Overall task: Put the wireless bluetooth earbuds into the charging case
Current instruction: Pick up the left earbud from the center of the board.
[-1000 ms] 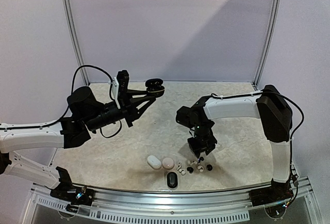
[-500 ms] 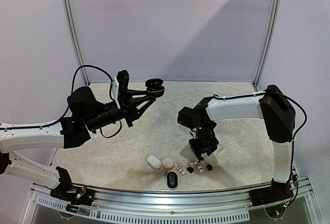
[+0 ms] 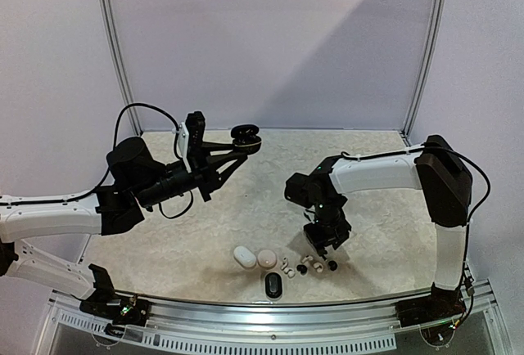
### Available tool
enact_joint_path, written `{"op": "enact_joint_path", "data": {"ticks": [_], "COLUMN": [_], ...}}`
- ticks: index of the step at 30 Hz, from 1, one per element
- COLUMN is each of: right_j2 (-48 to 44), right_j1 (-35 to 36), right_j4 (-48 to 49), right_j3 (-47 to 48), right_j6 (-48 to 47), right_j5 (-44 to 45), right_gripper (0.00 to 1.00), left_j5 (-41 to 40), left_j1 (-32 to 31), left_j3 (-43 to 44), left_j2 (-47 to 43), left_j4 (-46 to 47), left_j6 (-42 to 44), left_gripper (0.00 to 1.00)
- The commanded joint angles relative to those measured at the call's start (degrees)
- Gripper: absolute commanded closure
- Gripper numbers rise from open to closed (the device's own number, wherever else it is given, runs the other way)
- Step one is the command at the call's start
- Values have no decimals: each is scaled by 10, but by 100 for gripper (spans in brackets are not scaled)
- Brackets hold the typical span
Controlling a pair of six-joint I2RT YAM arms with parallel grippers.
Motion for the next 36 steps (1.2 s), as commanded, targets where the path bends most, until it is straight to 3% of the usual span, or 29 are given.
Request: {"op": "enact_joint_path", "data": {"ticks": [1, 7, 29, 36], "right_j2": [-11, 3, 11, 14], "right_j1": [2, 2, -5, -10], "right_j4": [3, 13, 7, 17], "right_j3": [18, 17, -8, 0], "right_j6": [-27, -9, 16, 12], "right_j5": [-3, -48, -35, -35], "right_gripper": [55, 60, 70, 69], "left_j5": [-4, -4, -4, -3], "left_j1": [2, 2, 2, 2], "left_j3": [-6, -6, -11, -11], "left_j2": [4, 2, -6, -4], "left_j4": [16, 14, 15, 15], "left_j6": [9, 12, 14, 15], "left_gripper": [100, 100, 100, 100]}}
